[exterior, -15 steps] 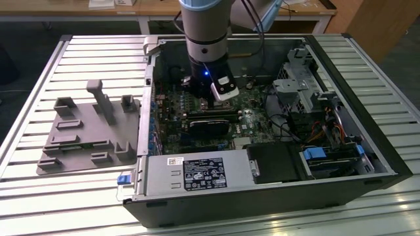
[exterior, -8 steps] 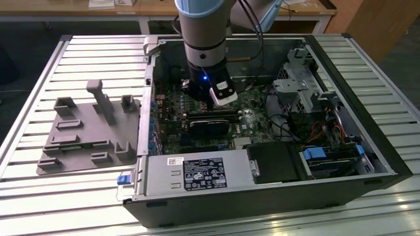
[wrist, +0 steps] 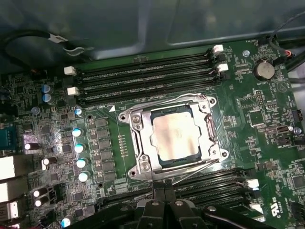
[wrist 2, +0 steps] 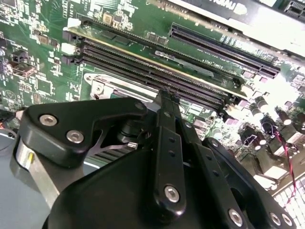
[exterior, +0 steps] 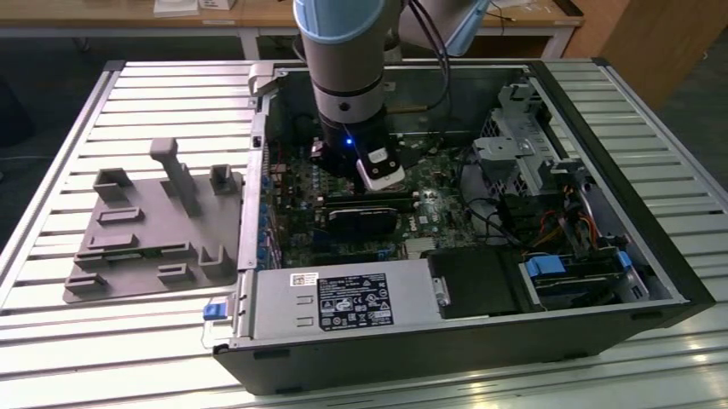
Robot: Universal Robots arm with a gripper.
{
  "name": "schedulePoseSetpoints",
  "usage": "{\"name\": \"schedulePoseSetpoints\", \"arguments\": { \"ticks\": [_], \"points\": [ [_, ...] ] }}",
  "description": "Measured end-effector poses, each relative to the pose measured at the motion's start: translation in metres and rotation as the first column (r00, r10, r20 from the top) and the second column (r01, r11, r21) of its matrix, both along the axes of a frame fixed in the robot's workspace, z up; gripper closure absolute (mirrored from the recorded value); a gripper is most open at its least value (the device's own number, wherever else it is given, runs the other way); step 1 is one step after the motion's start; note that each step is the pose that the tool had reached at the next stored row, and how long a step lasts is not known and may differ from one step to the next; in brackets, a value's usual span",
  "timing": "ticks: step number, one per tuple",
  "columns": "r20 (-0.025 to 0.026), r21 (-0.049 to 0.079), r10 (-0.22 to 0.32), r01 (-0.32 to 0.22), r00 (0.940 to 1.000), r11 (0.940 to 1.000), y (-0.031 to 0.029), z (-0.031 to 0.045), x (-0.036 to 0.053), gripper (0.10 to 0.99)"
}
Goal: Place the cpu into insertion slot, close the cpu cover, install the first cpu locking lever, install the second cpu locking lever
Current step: 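Install the second cpu locking lever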
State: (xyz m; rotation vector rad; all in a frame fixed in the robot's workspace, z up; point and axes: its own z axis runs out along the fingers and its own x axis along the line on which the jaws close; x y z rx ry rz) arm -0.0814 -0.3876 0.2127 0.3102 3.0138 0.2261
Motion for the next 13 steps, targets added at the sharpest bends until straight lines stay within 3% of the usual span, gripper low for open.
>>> {"name": "schedulePoseSetpoints", "arguments": {
  "ticks": [6, 13],
  "points": [
    [0.0018, 0.040, 0.000, 0.000, 1.0000, 0.9992, -0.0033, -0.0039, -0.0015, 0.984],
    [0.0038, 0.057, 0.000, 0.000, 1.0000, 0.9984, -0.0043, -0.0082, -0.0081, 0.984]
  ]
}}
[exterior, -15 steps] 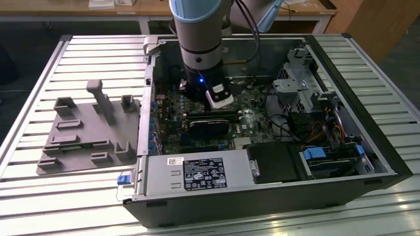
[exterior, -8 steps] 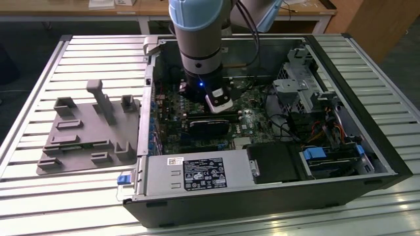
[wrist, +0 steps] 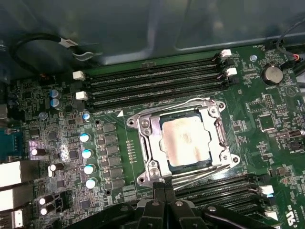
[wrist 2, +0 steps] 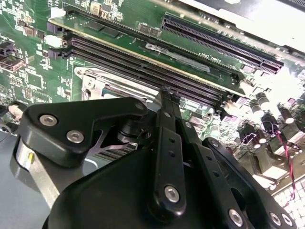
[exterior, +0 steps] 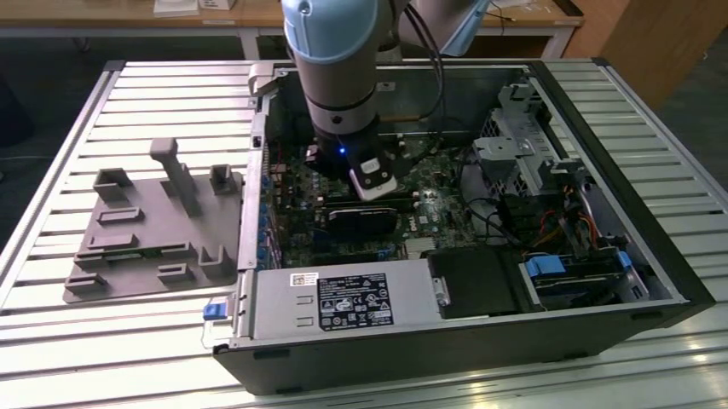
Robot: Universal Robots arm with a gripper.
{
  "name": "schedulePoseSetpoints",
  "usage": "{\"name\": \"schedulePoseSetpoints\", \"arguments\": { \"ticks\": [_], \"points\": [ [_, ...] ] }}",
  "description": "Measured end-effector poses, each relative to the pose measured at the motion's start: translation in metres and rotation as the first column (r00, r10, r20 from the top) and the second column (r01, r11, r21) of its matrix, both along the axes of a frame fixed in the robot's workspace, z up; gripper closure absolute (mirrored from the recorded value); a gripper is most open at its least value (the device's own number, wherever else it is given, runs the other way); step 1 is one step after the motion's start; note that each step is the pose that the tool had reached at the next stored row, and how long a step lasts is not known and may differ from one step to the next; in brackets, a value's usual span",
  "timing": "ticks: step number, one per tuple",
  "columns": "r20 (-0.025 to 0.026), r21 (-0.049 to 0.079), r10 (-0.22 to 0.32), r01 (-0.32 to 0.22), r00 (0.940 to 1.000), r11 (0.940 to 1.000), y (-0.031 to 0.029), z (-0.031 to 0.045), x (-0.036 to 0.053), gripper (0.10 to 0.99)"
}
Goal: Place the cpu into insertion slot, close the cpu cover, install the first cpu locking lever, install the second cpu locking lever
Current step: 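Install the second cpu locking lever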
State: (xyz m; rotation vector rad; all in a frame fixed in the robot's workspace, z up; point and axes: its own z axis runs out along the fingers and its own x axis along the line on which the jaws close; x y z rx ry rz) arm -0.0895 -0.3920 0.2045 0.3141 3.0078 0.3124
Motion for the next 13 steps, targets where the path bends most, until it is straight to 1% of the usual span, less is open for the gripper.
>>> {"name": "schedulePoseSetpoints", "arguments": {
  "ticks": [5, 13],
  "points": [
    [0.0004, 0.012, 0.000, 0.000, 1.0000, 0.9999, -0.0042, -0.0006, -0.0002, 0.984],
    [0.0007, 0.021, 0.000, 0.000, 1.0000, 0.9998, -0.0100, -0.0010, -0.0006, 0.984]
  ]
}}
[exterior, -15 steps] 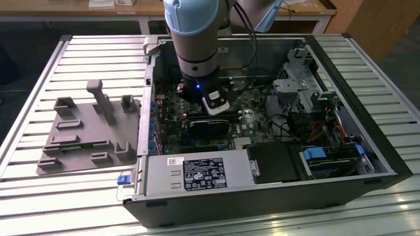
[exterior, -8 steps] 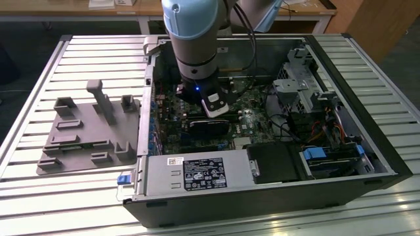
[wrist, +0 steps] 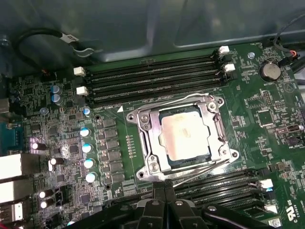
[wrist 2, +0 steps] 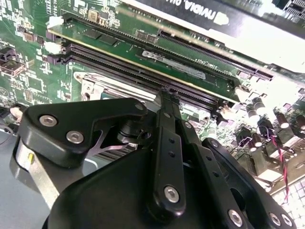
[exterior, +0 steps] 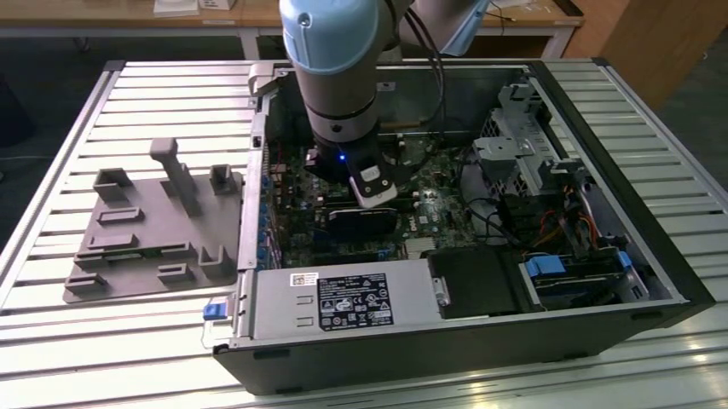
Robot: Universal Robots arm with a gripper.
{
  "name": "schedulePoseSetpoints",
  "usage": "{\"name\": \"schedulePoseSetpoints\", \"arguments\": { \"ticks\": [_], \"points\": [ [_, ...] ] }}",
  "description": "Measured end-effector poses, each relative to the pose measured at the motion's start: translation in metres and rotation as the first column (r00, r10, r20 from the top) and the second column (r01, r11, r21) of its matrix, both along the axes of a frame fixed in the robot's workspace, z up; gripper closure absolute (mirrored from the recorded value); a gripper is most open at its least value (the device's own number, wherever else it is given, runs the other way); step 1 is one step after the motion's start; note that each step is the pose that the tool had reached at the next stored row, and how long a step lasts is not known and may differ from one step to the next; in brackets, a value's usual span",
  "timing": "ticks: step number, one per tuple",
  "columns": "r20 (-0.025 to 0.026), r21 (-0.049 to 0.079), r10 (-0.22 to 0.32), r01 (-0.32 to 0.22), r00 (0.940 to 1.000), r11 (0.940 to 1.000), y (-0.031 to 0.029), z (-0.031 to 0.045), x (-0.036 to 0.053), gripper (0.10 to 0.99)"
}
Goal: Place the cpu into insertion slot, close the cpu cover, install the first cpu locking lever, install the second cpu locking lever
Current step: 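Install the second cpu locking lever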
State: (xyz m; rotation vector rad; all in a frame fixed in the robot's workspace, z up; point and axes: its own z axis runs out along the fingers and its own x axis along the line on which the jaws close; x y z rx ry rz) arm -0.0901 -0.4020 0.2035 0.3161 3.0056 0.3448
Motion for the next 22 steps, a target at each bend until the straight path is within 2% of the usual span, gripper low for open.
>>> {"name": "schedulePoseSetpoints", "arguments": {
  "ticks": [3, 7, 13, 22],
  "points": [
    [0.0002, 0.006, 0.000, 0.000, 1.0000, 1.0000, -0.0009, -0.0001, -0.0003, 0.984],
    [0.0006, 0.023, 0.000, 0.000, 1.0000, 0.9997, -0.0011, -0.0014, -0.0013, 0.984],
    [0.0009, 0.032, 0.000, 0.000, 1.0000, 0.9995, -0.0011, -0.0049, -0.0039, 0.984],
    [0.0012, 0.064, 0.001, -0.001, 1.0000, 0.9980, -0.0010, -0.0100, -0.0050, 0.984]
  ]
}}
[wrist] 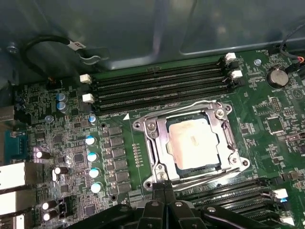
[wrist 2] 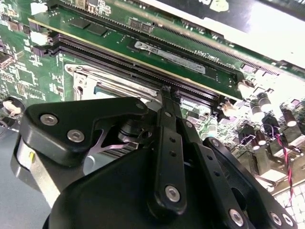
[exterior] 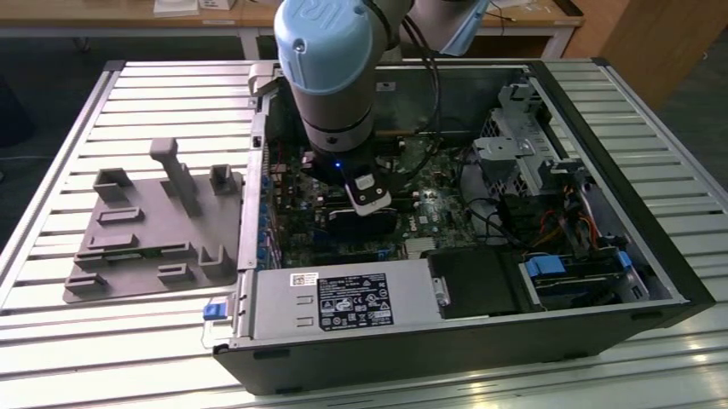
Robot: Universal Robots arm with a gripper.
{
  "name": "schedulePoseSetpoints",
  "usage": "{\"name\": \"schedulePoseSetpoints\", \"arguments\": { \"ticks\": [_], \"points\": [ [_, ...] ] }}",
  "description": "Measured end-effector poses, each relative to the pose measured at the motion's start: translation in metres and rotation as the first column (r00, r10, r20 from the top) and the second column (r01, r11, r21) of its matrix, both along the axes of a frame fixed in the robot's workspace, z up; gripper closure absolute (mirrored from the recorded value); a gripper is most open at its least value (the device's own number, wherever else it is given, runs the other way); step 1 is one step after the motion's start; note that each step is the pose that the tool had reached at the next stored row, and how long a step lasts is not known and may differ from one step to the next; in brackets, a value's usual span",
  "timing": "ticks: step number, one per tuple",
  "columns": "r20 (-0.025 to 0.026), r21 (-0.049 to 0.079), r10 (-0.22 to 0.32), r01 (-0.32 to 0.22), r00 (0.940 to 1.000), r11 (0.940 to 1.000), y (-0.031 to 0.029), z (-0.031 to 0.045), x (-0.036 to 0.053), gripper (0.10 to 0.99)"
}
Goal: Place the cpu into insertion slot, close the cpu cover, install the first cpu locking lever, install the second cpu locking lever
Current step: 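Install the second cpu locking lever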
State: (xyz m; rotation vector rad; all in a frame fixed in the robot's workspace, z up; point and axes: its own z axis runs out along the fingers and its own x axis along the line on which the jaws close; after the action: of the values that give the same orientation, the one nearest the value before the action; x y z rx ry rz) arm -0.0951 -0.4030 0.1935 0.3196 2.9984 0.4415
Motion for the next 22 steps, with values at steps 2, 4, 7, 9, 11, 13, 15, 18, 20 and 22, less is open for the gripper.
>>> {"name": "schedulePoseSetpoints", "arguments": {
  "ticks": [2, 4, 7, 9, 11, 13, 15, 18, 20, 22],
  "points": [
    [0.0000, 0.003, 0.000, 0.000, 1.0000, 1.0000, 0.0000, -0.0007, -0.0007, 0.984],
    [0.0000, 0.003, 0.000, 0.000, 1.0000, 1.0000, 0.0000, -0.0013, -0.0023, 0.984],
    [-0.0001, 0.004, 0.000, 0.000, 1.0000, 1.0000, 0.0007, -0.0019, -0.0051, 0.984],
    [-0.0001, 0.004, 0.000, 0.000, 1.0000, 1.0000, 0.0012, -0.0023, -0.0059, 0.984],
    [0.0000, 0.004, 0.001, -0.001, 1.0000, 1.0000, 0.0020, -0.0028, -0.0065, 0.984],
    [0.0000, 0.005, 0.001, -0.001, 1.0000, 1.0000, 0.0036, -0.0035, -0.0069, 0.984],
    [0.0000, 0.005, 0.001, -0.001, 1.0000, 1.0000, 0.0050, -0.0039, -0.0075, 0.984],
    [0.0000, 0.005, 0.001, -0.001, 1.0000, 1.0000, 0.0059, -0.0042, -0.0079, 0.984],
    [-0.0001, 0.005, 0.001, -0.001, 1.0000, 1.0000, 0.0060, -0.0042, -0.0079, 0.984],
    [0.0000, 0.005, 0.001, -0.001, 1.0000, 1.0000, 0.0061, -0.0042, -0.0079, 0.984]
  ]
}}
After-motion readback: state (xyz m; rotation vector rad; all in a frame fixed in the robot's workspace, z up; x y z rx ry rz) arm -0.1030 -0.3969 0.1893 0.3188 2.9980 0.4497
